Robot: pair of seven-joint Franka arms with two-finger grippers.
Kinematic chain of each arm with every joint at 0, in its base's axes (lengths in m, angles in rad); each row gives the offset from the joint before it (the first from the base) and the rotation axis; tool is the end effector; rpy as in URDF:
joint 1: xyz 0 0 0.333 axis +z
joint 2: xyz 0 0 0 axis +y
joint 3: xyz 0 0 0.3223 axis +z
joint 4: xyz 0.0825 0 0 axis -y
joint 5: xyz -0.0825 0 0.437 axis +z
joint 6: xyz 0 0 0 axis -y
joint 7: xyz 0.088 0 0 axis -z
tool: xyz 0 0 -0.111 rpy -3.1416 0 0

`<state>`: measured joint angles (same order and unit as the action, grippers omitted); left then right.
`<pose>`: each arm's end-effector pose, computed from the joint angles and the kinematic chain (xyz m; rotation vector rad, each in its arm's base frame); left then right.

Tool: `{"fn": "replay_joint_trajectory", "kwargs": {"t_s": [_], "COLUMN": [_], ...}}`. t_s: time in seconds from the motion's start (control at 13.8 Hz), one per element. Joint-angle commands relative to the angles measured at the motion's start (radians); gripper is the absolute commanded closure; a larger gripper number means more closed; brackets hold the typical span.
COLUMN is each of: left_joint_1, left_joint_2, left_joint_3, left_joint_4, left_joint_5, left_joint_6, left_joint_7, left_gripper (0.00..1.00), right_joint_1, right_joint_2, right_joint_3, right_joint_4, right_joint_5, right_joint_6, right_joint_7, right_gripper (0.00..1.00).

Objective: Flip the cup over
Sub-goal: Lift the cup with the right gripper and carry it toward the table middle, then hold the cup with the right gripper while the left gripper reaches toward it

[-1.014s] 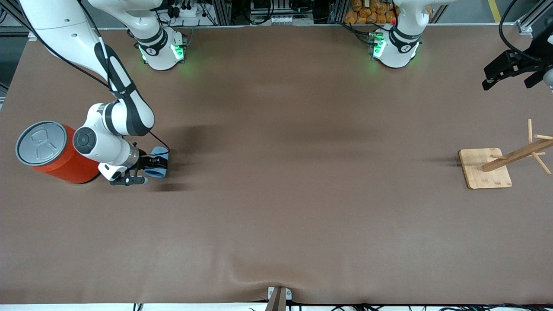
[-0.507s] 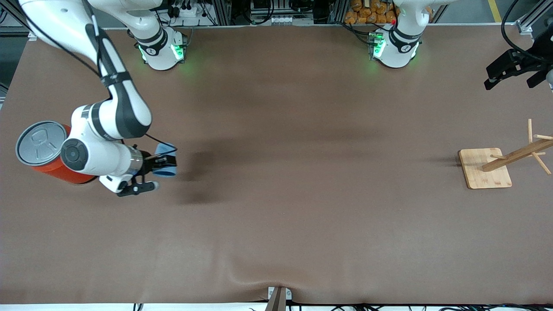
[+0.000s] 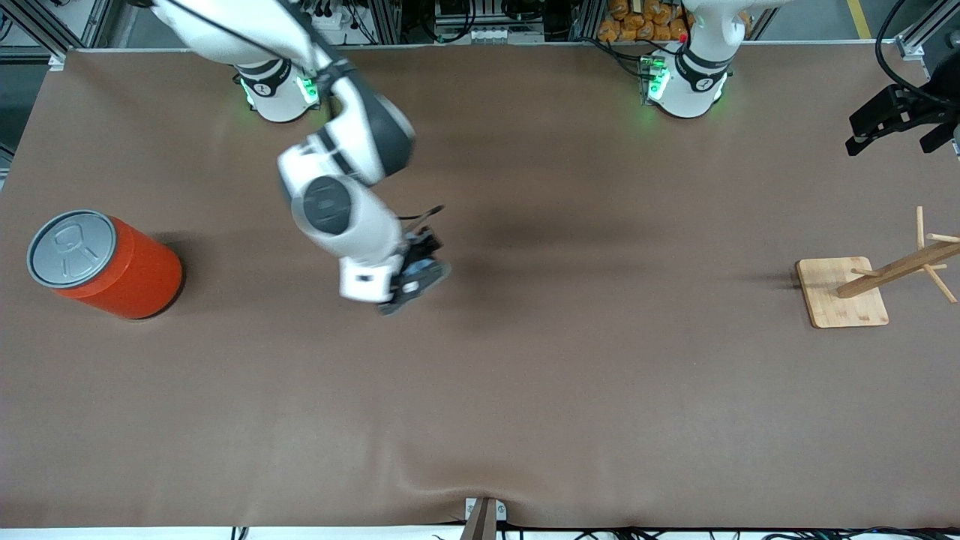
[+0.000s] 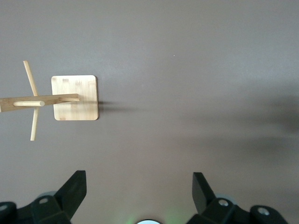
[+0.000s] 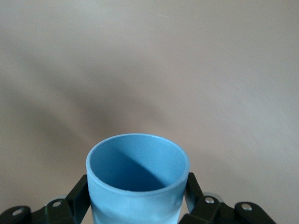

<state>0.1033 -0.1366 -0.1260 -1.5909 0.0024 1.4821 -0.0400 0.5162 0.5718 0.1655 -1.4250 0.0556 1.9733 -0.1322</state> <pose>0.5535 -0.0177 0.6871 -3.1225 -0.0288 -0.0427 0.6017 0.4662 0.3460 -2.7915 -1.1254 0.0813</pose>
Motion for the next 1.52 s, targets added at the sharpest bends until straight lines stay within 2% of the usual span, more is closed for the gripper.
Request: {"fn": "replay_joint_trajectory", "kwargs": {"t_s": [0.0,0.22,0.43,0.65,0.8,0.94,1.09,1.45], "left_joint_1": [0.01,0.012,0.01,0.013,0.019,0.019,0.021,0.029], "left_joint_2": [-0.005,-0.006,0.0,-0.001,0.0,0.006,0.005,0.005], "left_joint_3": [-0.006,-0.006,-0.006,-0.004,-0.004,-0.004,-0.004,-0.004], "left_joint_4": [0.008,0.006,0.006,0.006,0.002,0.005,0.003,0.005], "left_joint_5": [-0.019,-0.019,-0.021,-0.033,-0.033,-0.036,-0.042,-0.045], "left_joint_6": [-0.006,-0.008,-0.006,-0.009,-0.008,-0.005,-0.006,-0.006], "left_joint_7": [0.019,0.02,0.019,0.02,0.019,0.017,0.018,0.019], "left_gripper": [0.0,0.0,0.0,0.0,0.0,0.0,0.0,0.0], "right_joint_1": [0.116,0.205,0.309,0.384,0.39,0.418,0.423,0.438], "right_joint_2": [0.178,0.246,0.278,0.302,0.321,0.351,0.372,0.378], "right_joint_3": [-0.017,-0.02,-0.02,-0.049,-0.057,-0.063,-0.067,-0.067], "right_joint_4": [0.21,0.282,0.288,0.288,0.285,0.282,0.282,0.276], "right_joint_5": [-0.117,-0.158,-0.253,-0.266,-0.266,-0.282,-0.319,-0.333], "right_joint_6": [-0.021,-0.013,0.044,0.076,0.11,0.111,0.146,0.147], "right_joint_7": [-0.185,-0.343,-0.343,-0.311,-0.294,-0.158,-0.145,-0.141], "right_gripper": [1.0,1.0,1.0,1.0,1.0,1.0,1.0,1.0]}}
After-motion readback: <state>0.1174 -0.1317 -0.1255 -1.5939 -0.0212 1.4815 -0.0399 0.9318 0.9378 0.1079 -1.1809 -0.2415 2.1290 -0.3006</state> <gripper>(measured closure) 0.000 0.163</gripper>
